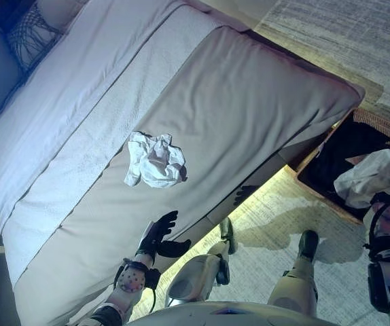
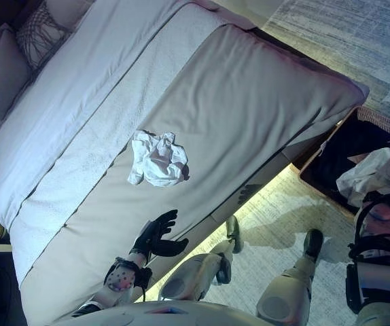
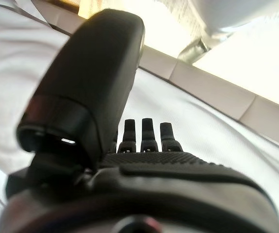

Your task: Pick up the clothes from the bed and place them into the basket

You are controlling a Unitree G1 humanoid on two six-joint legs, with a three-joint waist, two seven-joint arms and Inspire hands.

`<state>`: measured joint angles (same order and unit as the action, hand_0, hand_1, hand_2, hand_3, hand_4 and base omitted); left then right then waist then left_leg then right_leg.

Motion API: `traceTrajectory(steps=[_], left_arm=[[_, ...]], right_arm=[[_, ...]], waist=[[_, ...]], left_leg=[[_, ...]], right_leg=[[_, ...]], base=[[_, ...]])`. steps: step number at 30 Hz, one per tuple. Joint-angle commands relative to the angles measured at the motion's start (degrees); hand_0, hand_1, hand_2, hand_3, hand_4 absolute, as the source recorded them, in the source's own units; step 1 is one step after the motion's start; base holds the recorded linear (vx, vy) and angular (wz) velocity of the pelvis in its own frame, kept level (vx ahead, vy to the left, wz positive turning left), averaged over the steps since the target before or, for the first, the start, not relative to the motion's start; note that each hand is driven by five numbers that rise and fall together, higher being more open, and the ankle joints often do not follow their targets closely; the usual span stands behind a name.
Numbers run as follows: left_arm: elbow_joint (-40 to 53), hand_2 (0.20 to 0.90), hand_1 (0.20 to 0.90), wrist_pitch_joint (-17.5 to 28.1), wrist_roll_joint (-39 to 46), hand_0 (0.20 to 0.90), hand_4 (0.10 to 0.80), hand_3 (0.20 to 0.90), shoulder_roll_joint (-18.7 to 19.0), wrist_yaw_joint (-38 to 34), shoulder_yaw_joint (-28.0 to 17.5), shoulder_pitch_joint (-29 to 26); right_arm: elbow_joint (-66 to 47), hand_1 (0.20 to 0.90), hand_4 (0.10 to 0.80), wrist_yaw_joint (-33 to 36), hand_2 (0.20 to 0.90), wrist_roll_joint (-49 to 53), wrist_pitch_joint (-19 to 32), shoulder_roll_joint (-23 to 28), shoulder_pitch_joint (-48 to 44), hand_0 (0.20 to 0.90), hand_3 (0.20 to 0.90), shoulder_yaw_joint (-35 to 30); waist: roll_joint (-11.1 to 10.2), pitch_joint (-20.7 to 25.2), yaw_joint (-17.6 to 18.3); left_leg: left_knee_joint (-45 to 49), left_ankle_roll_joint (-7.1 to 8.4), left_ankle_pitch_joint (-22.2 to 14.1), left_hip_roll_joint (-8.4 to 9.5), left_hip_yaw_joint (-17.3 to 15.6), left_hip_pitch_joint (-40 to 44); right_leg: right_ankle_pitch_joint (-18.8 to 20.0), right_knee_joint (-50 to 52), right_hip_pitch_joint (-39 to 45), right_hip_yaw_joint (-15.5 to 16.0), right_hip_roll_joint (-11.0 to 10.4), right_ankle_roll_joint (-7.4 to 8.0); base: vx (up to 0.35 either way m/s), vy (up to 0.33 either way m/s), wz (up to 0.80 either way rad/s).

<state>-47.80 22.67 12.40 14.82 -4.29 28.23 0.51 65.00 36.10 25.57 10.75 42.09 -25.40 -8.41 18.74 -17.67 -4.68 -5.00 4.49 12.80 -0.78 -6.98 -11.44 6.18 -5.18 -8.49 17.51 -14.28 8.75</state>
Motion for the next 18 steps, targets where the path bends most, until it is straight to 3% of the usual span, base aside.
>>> traceTrajectory(steps=[1,4,5,6,7,9,13,18], left_arm=[[1.6,0.9,0.9,2.2,2.7,0.9,0.8,0.9,4.4,1.2,-2.3,-2.2],[1.4,0.9,0.9,2.2,3.3,0.9,0.8,0.9,4.9,1.4,-2.2,-3.0],[1.3,0.9,0.9,2.3,3.4,0.9,0.8,0.9,4.8,1.3,-2.2,-3.2],[1.1,0.9,0.9,2.6,3.5,0.9,0.8,0.9,4.8,1.0,-2.1,-3.4],[0.9,0.9,0.9,2.9,4.1,0.9,0.8,0.9,5.0,0.8,-2.1,-3.4],[1.0,0.9,0.9,2.8,4.1,0.9,0.8,0.9,5.3,0.8,-2.2,-3.5],[1.3,0.9,0.9,2.6,4.2,0.9,0.8,0.9,6.5,1.5,-3.2,-3.8],[1.6,0.9,0.9,2.3,4.4,0.9,0.8,0.9,7.2,2.7,-3.8,-4.1]], right_arm=[[-0.1,0.3,0.1,-8.2,0.3,-1.5,-3.7,5.2,-3.1,0.3,0.2,6.1],[1.3,0.3,0.1,-11.8,0.3,-0.5,-5.8,5.6,-5.2,0.3,0.2,6.8],[1.7,0.364,0.174,-12.4,0.364,-1.1,-6.1,6.1,-6.6,0.364,0.274,7.3],[2.2,0.502,0.336,-14.6,0.502,-0.6,-7.2,6.7,-8.1,0.502,0.436,7.8],[3.0,0.841,0.731,-17.3,0.841,-1.4,-8.2,7.4,-9.7,0.841,0.831,8.4],[3.1,0.9,0.8,-21.8,0.9,-1.4,-8.7,7.8,-11.3,0.9,0.9,9.9],[1.8,0.9,0.8,-26.3,0.9,0.3,-11.0,7.0,-12.7,0.9,0.9,12.0],[2.0,0.9,0.8,-24.5,0.9,1.7,-11.0,5.0,-11.2,0.9,0.9,10.6]], waist=[[-2.1,1.8,-0.5],[-1.9,1.2,-0.5],[-1.7,0.9,-0.5],[-1.5,0.5,-0.5],[-1.4,0.0,-0.5],[-1.4,-0.4,-0.5],[-2.3,-1.3,-0.7],[-3.3,-1.1,-0.9]], left_leg=[[1.1,0.67,-4.8,0.3,0.4,0.2],[1.1,0.64,-4.9,0.33,0.4,0.2],[1.0,0.63,-4.9,0.35,0.4,0.1],[1.0,0.59,-4.9,0.38,0.4,-0.2],[0.9,0.62,-5.1,0.42,0.3,-0.1],[0.9,0.62,-4.9,0.39,0.2,-0.5],[0.7,0.51,-4.6,0.15,0.3,-1.2],[0.6,0.41,-5.0,-0.18,0.3,-0.6]], right_leg=[[-3.2,10.1,-3.3,0.4,-1.0,-2.66],[-3.0,10.0,-3.6,0.4,-0.9,-2.71],[-2.9,9.9,-3.9,0.3,-0.9,-2.71],[-2.8,9.9,-4.3,0.1,-0.9,-2.7],[-3.1,10.2,-4.7,-0.1,-0.9,-2.65],[-3.0,10.2,-5.1,-0.3,-0.7,-2.61],[-2.7,10.2,-5.8,-0.6,0.0,-2.78],[-2.8,10.5,-5.5,-0.1,0.4,-2.73]], base=[[-0.008,-0.045,-0.01],[-0.023,-0.045,-0.02],[-0.048,-0.019,-0.07],[-0.042,-0.013,-0.1],[-0.049,-0.008,-0.11],[-0.037,-0.01,-0.08],[-0.025,-0.065,-0.01],[0.0,-0.023,0.0]])
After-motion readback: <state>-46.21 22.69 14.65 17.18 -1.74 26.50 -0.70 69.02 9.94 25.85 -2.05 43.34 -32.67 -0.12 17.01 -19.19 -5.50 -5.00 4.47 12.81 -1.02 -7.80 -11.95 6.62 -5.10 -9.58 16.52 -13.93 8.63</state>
